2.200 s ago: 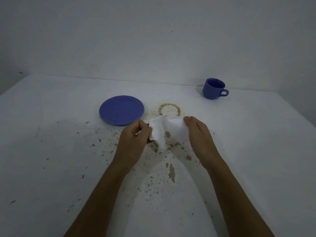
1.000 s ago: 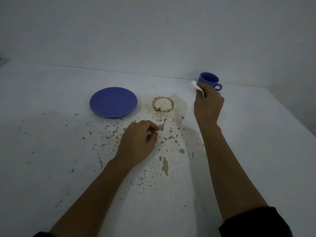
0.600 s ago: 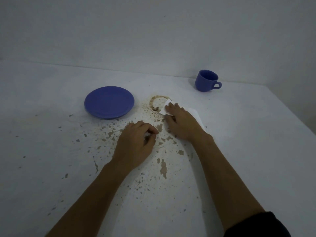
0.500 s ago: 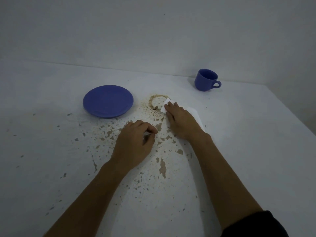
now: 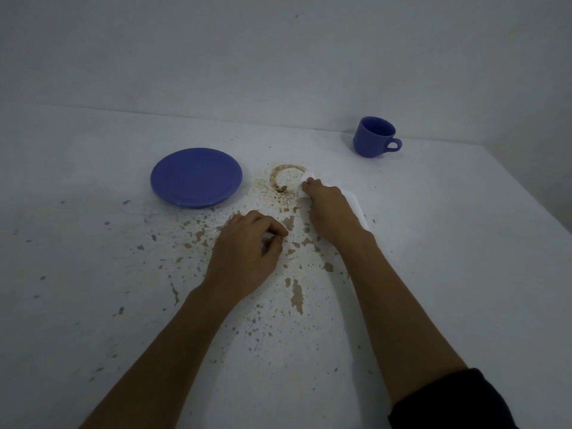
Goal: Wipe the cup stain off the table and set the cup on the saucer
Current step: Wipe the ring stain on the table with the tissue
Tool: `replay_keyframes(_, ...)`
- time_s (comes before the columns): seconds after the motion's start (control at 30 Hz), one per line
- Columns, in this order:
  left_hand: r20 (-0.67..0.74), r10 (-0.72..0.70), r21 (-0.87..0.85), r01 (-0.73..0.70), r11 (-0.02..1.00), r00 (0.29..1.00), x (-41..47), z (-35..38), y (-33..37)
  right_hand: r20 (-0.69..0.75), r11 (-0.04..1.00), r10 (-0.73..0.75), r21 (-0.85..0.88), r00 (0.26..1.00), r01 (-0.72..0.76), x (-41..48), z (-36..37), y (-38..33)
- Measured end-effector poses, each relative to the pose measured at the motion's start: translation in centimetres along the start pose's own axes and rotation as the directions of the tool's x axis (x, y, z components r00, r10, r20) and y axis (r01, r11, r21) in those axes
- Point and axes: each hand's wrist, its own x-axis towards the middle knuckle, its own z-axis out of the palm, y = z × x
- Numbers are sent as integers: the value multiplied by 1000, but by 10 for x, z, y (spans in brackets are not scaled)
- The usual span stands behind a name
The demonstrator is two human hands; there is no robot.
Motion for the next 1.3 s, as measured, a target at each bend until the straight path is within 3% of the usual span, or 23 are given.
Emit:
replay_keyframes(0.2,5,3,14,-3,1000,1000,1,0,1,45,994,-107,42,993,105,-12,10,-1)
replay_keyframes(0.4,-1,17,22,-17,1000,1000,0,0,0,-42,999,28,47,999,-26,-1,5,8)
replay_keyframes(0.6,-2,15,16,-15,1000,1000,0,0,0,17,984,-103,151,994,100,-14,21,-6)
replay_keyframes(0.87,10,3,3,-3,1000,1000,1,0,1,-69,993,20,114,997,-12,5,12,0)
replay_keyframes(1.1,-5,16,-2,-16,1000,1000,1,-1,0,-1,975,-127,185,992,125,-20,17,0)
replay_keyframes(1.3,-18,26,-29,-27,999,999,1,-1,1,-35,995,59,78,998,-56,6,11,18)
